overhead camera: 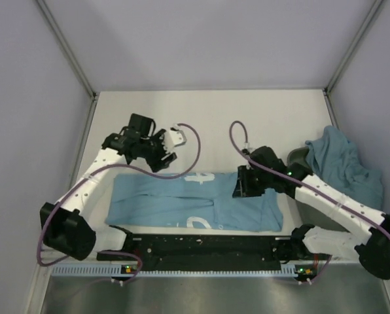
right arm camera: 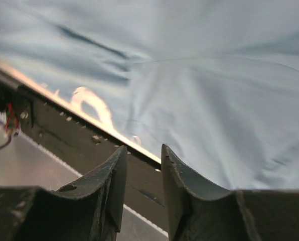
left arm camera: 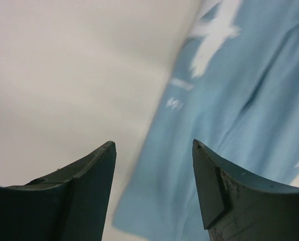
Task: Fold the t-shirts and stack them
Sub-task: Fold the other side of the tshirt into a rectangle
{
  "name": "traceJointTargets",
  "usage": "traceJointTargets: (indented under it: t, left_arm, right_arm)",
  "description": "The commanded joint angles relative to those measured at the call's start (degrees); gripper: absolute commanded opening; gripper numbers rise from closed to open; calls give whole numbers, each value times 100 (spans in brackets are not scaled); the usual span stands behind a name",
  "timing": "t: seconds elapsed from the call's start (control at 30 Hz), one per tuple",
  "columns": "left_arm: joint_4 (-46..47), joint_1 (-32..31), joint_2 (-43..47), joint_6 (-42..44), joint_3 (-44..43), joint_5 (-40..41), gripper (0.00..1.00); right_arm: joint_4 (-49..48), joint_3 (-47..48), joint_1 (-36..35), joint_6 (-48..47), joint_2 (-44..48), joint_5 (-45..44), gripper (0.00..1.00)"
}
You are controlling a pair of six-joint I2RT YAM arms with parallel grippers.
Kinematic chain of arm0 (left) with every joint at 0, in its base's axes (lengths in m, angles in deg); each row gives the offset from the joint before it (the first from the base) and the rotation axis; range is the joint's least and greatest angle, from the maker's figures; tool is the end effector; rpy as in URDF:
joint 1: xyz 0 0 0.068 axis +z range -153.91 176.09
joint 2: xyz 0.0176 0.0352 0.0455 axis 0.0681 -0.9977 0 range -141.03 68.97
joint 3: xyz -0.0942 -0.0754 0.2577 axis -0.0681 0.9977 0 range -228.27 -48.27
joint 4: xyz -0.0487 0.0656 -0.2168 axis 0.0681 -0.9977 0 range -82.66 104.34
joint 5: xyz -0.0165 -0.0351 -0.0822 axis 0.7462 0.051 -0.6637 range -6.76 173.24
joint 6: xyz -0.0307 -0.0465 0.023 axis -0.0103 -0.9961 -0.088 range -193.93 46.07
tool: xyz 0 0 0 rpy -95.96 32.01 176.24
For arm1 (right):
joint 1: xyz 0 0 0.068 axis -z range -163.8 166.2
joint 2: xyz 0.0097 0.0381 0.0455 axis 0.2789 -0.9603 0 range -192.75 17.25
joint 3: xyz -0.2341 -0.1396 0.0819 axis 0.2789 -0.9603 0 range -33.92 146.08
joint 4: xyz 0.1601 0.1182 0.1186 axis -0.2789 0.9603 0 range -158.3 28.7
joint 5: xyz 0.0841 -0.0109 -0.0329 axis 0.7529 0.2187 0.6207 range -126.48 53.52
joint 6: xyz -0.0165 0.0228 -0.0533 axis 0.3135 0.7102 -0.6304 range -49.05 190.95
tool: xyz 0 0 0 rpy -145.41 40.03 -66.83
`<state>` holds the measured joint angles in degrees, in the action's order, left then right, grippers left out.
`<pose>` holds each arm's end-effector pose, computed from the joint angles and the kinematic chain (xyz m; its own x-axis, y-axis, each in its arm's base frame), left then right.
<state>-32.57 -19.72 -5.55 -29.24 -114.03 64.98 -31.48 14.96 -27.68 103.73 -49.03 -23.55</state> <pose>0.2188 -0.0765 0.3103 -0.2633 0.7687 -0.5828 0.8637 0.4570 0.2126 0.1363 0.1449 0.2646 -0.9085 -0.1415 -0.3933 -0.3307 0.8189 0.4691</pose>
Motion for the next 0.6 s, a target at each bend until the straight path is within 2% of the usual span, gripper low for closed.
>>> traceJointTargets:
  t: [0.0,0.1,0.2,0.27,0.4,0.57]
  left_arm:
    - [-222,-1587,-290,-1048,-78,-1223,67]
    - [32,-2774,-484,-954,150,-1373,68]
    - [288,-3935,-843,-901,300,-839,70]
    - [515,-4480,-1002,-830,361,-504,70]
    - [1104,-5132,-1213,-760,494,-126,70]
    - [1571,-5379,-1757,-733,397,393,70]
  right_arm:
    - [984,-826,643,1020,957,-642,36]
    - [1134,-1318,793,1336,1485,-625,42]
    - [1205,-1723,802,1757,1750,-765,44]
    - [1214,-1925,802,1925,1759,-739,44]
    - [1249,-2084,802,2040,1768,-450,43]
    - [1354,-2269,802,2137,1856,-344,46]
